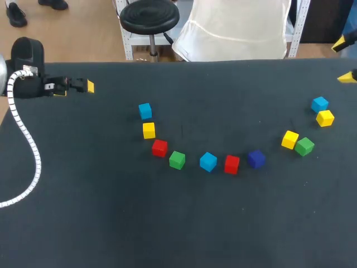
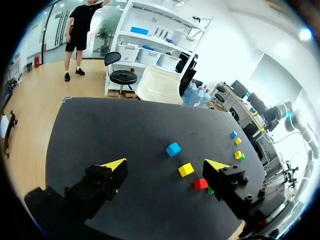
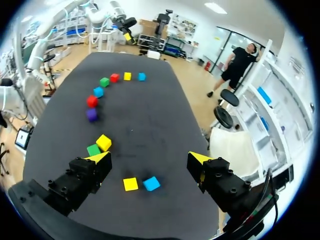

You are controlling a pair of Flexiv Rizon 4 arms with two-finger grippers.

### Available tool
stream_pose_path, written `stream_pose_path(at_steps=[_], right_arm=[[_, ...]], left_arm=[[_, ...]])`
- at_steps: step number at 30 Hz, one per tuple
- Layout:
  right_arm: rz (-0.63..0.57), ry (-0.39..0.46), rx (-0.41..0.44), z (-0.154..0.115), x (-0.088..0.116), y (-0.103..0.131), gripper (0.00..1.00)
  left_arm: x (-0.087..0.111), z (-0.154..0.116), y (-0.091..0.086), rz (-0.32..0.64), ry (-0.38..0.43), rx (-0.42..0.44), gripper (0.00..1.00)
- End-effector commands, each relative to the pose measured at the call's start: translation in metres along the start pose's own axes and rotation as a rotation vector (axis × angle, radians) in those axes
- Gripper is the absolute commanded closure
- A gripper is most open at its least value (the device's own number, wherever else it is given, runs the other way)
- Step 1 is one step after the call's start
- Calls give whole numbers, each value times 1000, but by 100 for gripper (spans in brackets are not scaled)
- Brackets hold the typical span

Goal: Place the blue cubes, place green cubes on the blue cubes, place the yellow cubes on the green cubes, then place the red cubes on the yellow cubes, and place purple cube on the red cubes.

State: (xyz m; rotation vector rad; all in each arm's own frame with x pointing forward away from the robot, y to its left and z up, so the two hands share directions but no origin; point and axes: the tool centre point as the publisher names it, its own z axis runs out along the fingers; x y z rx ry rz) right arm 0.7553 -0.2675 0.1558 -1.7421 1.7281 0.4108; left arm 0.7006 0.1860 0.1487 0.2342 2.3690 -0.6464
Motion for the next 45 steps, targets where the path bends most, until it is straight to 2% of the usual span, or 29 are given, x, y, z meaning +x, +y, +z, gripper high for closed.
stream_pose_path(at_steps=[1, 3, 11, 22, 28, 32, 35, 45], right_arm=[[-19, -22, -558, 5, 14, -10, 0], [-37, -5, -572, 7, 17, -10, 0], [-48, -33, -559, 7, 34, -19, 0], [-22, -84, -467, -3, 38, -22, 0], [27, -89, -361, -6, 41, -21, 0], [68, -109, -213, -11, 37, -14, 0], [90, -132, -138, -14, 34, -6, 0], [114, -129, -62, -16, 35, 2, 0]], left_arm=[[0, 0, -1, 0, 3, -5, 0], [0, 0, -1, 0, 3, -5, 0], [0, 0, -1, 0, 3, -5, 0], [0, 0, -1, 0, 3, -5, 0], [0, 0, -1, 0, 3, -5, 0], [0, 0, -1, 0, 3, -5, 0], [0, 0, -1, 0, 3, -5, 0], [0, 0, -1, 0, 3, -5, 0]])
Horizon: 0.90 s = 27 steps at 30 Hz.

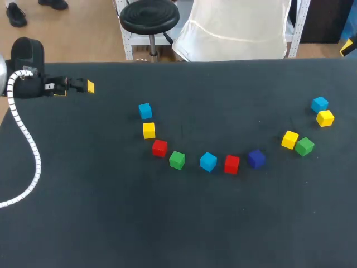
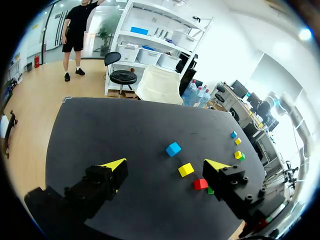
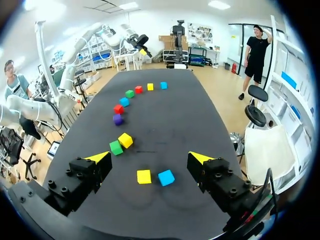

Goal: Place the blue cubes, place green cubes on the blue cubes, place the yellow cubes on the green cubes, then place the red cubes on the yellow cubes, and place purple cube on the red cubes.

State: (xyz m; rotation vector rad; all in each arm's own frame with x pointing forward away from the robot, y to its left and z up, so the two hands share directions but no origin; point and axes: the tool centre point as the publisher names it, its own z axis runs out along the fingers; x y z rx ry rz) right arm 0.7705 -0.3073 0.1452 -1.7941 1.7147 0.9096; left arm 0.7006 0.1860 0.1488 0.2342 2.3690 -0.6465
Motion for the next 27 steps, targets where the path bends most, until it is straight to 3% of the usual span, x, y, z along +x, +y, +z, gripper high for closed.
stream_pose_path(at_steps=[1, 10, 19, 21, 23, 25, 27], right_arm=[[-17, 19, 284, 4, -2, 18, 0], [-13, 27, 325, 5, -1, 17, 0], [-4, 30, 303, 5, -1, 17, 0], [-4, 30, 303, 5, -1, 17, 0], [-4, 30, 303, 5, -1, 17, 0], [-4, 30, 303, 5, -1, 17, 0], [-4, 30, 303, 5, -1, 17, 0]], left_arm=[[0, 0, -1, 0, 3, -5, 0], [0, 0, -1, 0, 3, -5, 0], [0, 0, -1, 0, 3, -5, 0], [-3, -15, -4, 179, 12, 87, 0], [-4, -33, -6, 420, 31, 209, 0], [-5, -49, -3, 606, 54, 348, 0], [-8, -59, 5, 771, 115, 429, 0]])
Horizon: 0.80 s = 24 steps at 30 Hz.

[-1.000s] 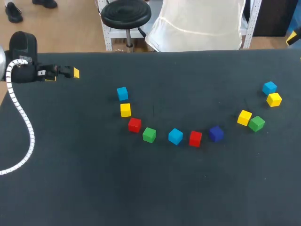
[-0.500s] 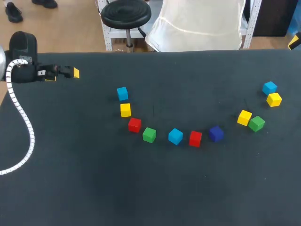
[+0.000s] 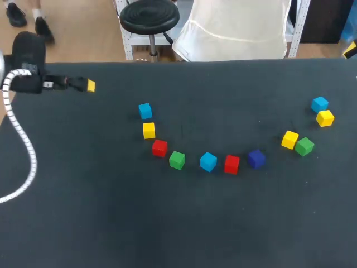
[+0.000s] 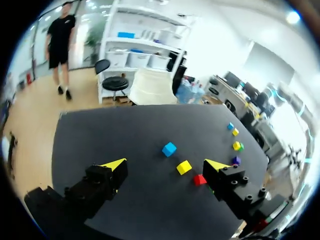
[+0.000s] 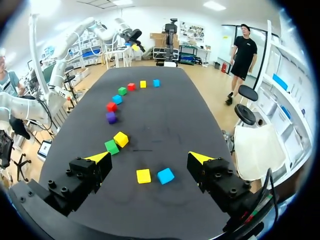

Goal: Place the blue cubes, place green cubes on the blue cubes, place the yellow cubes on the green cubes, then place the red cubes on the yellow cubes, and place purple cube on the red cubes.

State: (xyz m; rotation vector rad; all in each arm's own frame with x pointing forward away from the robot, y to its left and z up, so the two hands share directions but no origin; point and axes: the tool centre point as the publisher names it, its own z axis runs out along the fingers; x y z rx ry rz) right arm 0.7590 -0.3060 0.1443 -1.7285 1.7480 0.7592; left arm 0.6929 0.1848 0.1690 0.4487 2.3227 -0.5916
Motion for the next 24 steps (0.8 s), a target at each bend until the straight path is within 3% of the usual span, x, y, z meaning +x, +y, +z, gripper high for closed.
stream_pose_path(at_steps=[1, 4, 24], right_arm=[[-1, 3, 174, 1, -1, 6, 0], [-1, 3, 174, 1, -1, 6, 0], [-1, 3, 174, 1, -1, 6, 0]], left_arm=[[1, -48, 18, 680, 98, 445, 0], [-1, -57, 24, 870, 203, 510, 0], [-1, -57, 24, 870, 203, 510, 0]])
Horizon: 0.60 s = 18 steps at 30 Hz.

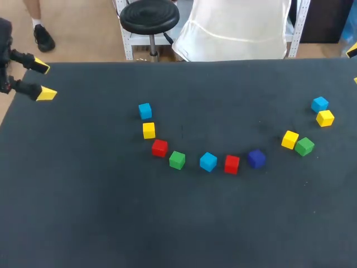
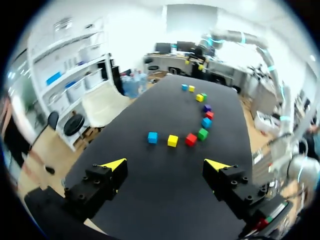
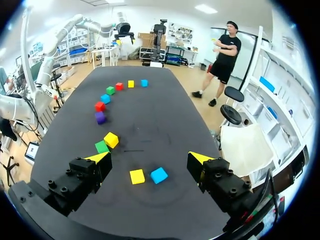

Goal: Place the blue cubes, place green cubes on the blue cubes, place the yellow cubes on the green cubes, then place the red cubes on the yellow cubes, and place purple cube on the red cubes.

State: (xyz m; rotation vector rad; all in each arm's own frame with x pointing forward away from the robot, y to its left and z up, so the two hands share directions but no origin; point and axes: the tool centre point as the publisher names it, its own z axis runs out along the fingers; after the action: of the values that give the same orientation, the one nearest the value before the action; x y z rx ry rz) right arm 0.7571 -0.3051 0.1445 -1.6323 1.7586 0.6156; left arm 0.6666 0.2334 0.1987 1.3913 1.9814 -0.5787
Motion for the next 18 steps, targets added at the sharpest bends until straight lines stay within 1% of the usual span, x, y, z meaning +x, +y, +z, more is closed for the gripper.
stream_pose_path(at_steps=[1, 3, 4, 5, 7, 9, 10, 15, 17, 18], right_arm=[[-2, 2, 28, 0, 0, 4, 0], [-2, 2, 28, 0, 0, 4, 0], [-2, 2, 28, 0, 0, 4, 0], [-2, 2, 28, 0, 0, 4, 0], [-2, 2, 28, 0, 0, 4, 0], [-2, 2, 28, 0, 0, 4, 0], [-2, 2, 28, 0, 0, 4, 0], [-2, 2, 28, 0, 0, 4, 0], [-2, 2, 28, 0, 0, 4, 0], [-2, 2, 28, 0, 0, 4, 0]], left_arm=[[-3, 0, 8, 177, 43, 207, 0], [-3, 0, 8, 177, 43, 207, 0], [-6, 5, 1, 228, 62, 208, 0], [-9, 7, -4, 252, 66, 208, 0], [-14, 12, -13, 287, 68, 217, 0], [-18, 19, -21, 319, 110, 217, 0], [-19, 22, -25, 336, 119, 221, 0], [-26, 39, -46, 366, 127, 275, 0], [-26, 51, -59, 388, 147, 308, 0], [-26, 56, -65, 383, 152, 324, 0]])
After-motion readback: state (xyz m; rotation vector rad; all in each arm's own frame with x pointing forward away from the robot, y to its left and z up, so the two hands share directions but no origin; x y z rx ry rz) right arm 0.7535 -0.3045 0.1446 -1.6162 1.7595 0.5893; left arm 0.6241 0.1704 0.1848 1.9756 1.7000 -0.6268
